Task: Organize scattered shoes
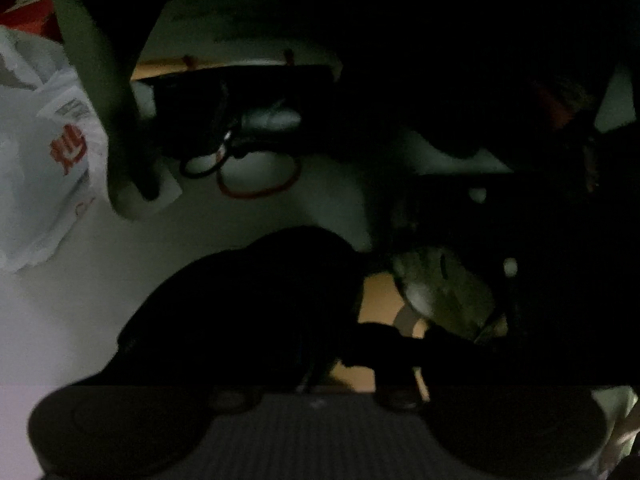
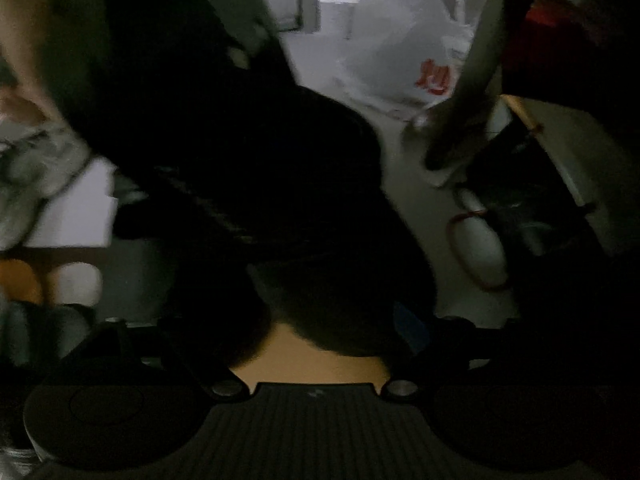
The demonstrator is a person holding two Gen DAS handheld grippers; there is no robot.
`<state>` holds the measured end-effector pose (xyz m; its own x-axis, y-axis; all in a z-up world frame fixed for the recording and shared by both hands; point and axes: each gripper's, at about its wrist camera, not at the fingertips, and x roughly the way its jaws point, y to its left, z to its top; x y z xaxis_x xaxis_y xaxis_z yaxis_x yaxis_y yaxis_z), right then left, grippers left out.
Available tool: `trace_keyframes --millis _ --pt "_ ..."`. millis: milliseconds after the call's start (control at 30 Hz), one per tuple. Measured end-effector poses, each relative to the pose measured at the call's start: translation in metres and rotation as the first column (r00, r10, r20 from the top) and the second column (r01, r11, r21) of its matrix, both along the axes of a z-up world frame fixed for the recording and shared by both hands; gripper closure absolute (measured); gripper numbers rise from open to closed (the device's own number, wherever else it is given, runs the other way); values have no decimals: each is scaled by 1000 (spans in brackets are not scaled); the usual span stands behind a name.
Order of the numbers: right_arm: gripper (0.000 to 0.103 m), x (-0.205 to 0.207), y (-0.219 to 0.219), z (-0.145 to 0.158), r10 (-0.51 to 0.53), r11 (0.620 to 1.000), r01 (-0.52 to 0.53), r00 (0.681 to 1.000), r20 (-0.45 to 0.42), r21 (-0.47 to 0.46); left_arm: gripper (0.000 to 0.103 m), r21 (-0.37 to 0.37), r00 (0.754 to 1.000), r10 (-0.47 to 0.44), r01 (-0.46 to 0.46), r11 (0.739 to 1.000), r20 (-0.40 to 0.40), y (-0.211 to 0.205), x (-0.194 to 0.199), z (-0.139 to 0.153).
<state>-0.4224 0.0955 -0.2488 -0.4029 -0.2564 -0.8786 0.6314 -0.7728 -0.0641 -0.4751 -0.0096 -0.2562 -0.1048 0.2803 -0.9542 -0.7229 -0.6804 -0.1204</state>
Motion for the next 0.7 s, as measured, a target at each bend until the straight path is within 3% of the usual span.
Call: trace_keyframes --millis 67,167,267,367,567,633,667,700 --pt "7 -5 1 -3 -11 999 11 1000 -12 40 56 -64 1000 24 -24 998 -14 -3 4 1" --pt "7 -14 3 -4 -28 998 29 1000 -11 59 29 -29 990 125 -127 991 -60 -21 10 9" --pt "6 -18 -3 1 -11 999 12 999 -31 46 29 37 971 222 -220 975 -93 -39 20 20" --pt "3 -16 -14 3 59 997 -55 995 -80 46 22 106 930 337 -324 940 -144 -52 35 31" --pt "2 -14 -25 5 106 994 -107 990 -92 -5 23 200 819 486 -443 874 -306 -55 93 59" --pt "2 -12 -29 1 129 991 -130 989 -77 -10 16 246 739 583 -528 813 -337 -55 126 71" --pt "2 -11 -32 -1 146 989 -146 987 -71 -3 14 259 717 607 -549 795 -343 -56 135 74" --pt "1 -8 -34 -3 163 987 -163 984 -71 4 14 280 680 648 -584 762 -344 -60 153 76"
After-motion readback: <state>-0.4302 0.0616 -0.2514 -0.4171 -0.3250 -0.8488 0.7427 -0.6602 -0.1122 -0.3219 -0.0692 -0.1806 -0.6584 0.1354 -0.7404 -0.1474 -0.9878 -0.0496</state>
